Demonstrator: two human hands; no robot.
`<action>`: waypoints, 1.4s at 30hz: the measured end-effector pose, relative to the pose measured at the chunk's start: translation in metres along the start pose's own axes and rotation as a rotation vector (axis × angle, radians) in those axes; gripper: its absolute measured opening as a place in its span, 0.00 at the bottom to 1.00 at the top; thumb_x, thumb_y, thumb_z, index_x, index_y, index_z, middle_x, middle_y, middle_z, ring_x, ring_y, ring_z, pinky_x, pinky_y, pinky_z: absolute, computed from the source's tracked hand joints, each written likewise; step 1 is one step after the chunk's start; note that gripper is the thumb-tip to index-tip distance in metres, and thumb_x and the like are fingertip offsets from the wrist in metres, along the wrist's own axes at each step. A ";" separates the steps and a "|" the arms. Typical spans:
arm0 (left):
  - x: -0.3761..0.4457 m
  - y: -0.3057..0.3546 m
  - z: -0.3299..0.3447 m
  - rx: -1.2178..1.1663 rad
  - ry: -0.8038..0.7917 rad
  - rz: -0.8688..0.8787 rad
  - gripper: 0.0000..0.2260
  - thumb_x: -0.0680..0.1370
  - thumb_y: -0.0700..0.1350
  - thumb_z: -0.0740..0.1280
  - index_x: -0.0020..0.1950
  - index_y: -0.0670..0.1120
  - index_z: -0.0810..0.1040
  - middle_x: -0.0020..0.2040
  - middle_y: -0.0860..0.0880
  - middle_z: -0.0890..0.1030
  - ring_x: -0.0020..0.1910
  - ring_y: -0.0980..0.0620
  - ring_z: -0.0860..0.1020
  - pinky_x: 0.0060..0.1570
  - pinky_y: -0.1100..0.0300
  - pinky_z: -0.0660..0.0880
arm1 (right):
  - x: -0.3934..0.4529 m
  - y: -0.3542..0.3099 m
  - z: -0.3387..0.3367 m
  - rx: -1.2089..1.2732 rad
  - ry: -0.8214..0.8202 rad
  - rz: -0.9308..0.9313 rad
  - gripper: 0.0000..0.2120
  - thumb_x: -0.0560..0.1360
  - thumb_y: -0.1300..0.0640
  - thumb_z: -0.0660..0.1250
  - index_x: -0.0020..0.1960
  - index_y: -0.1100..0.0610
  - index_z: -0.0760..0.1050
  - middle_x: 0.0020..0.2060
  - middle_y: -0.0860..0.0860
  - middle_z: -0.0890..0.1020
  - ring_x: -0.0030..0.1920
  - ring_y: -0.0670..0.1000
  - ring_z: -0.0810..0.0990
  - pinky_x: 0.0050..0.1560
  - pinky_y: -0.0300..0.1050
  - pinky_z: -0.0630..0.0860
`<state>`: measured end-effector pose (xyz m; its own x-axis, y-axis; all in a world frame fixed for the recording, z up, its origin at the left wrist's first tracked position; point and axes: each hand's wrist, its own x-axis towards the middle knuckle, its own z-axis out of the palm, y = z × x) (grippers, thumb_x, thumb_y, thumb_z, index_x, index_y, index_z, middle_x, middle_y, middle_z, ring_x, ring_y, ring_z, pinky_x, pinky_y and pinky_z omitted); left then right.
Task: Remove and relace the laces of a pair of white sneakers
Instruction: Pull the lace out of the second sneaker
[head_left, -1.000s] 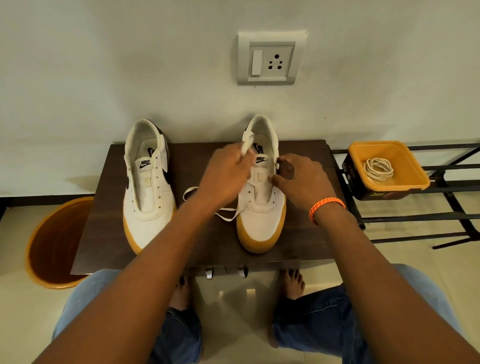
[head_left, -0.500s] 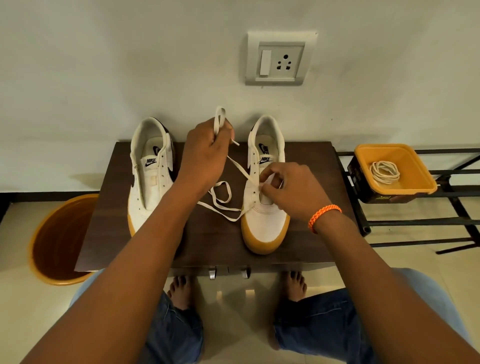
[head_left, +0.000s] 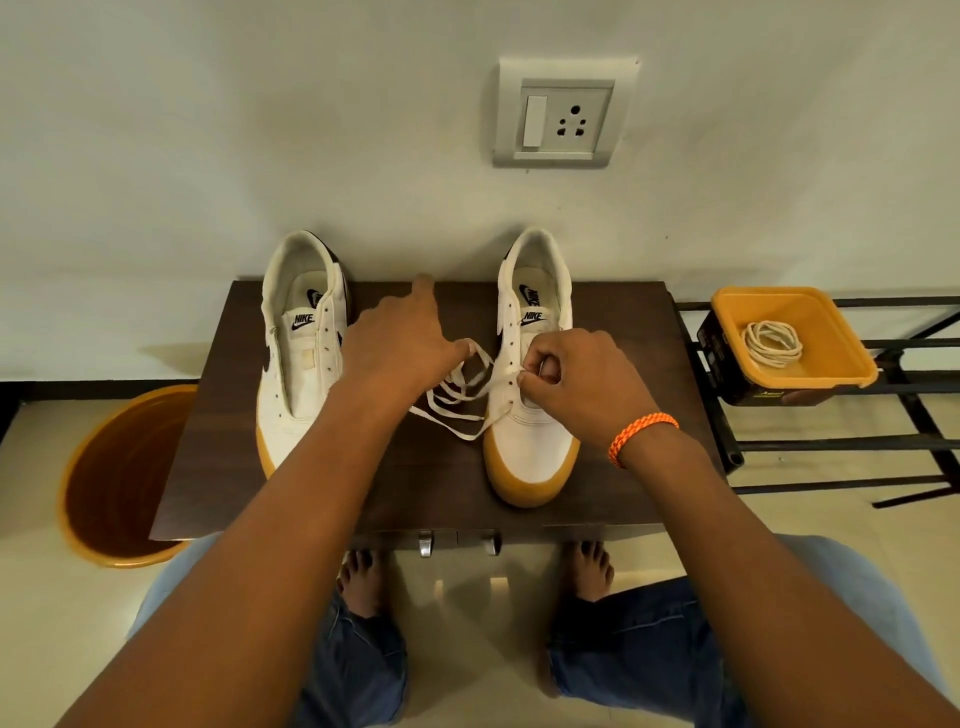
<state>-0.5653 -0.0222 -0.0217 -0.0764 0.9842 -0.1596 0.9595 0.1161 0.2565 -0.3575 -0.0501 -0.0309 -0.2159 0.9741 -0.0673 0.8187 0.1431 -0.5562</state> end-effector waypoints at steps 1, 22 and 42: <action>0.000 0.004 0.002 0.007 0.074 0.049 0.28 0.78 0.64 0.70 0.73 0.52 0.72 0.63 0.44 0.78 0.58 0.41 0.82 0.54 0.48 0.78 | 0.001 0.001 0.000 0.003 -0.013 0.004 0.05 0.76 0.52 0.73 0.43 0.49 0.80 0.35 0.45 0.82 0.38 0.46 0.81 0.43 0.48 0.82; 0.012 0.024 0.021 -0.369 -0.203 0.247 0.15 0.79 0.62 0.72 0.44 0.51 0.79 0.43 0.54 0.83 0.42 0.53 0.82 0.49 0.44 0.83 | 0.008 0.020 -0.025 0.144 0.282 0.156 0.09 0.75 0.56 0.72 0.37 0.52 0.77 0.29 0.48 0.79 0.31 0.48 0.80 0.34 0.45 0.77; 0.015 0.019 0.027 -0.441 -0.226 0.304 0.14 0.80 0.59 0.71 0.45 0.49 0.78 0.45 0.51 0.84 0.46 0.49 0.83 0.51 0.40 0.82 | -0.002 0.003 -0.014 -0.101 -0.094 -0.037 0.04 0.75 0.53 0.76 0.43 0.47 0.81 0.33 0.41 0.78 0.38 0.46 0.79 0.50 0.53 0.84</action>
<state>-0.5413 -0.0084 -0.0449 0.2913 0.9346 -0.2040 0.7223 -0.0751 0.6875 -0.3473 -0.0492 -0.0205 -0.2920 0.9478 -0.1280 0.8575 0.2002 -0.4739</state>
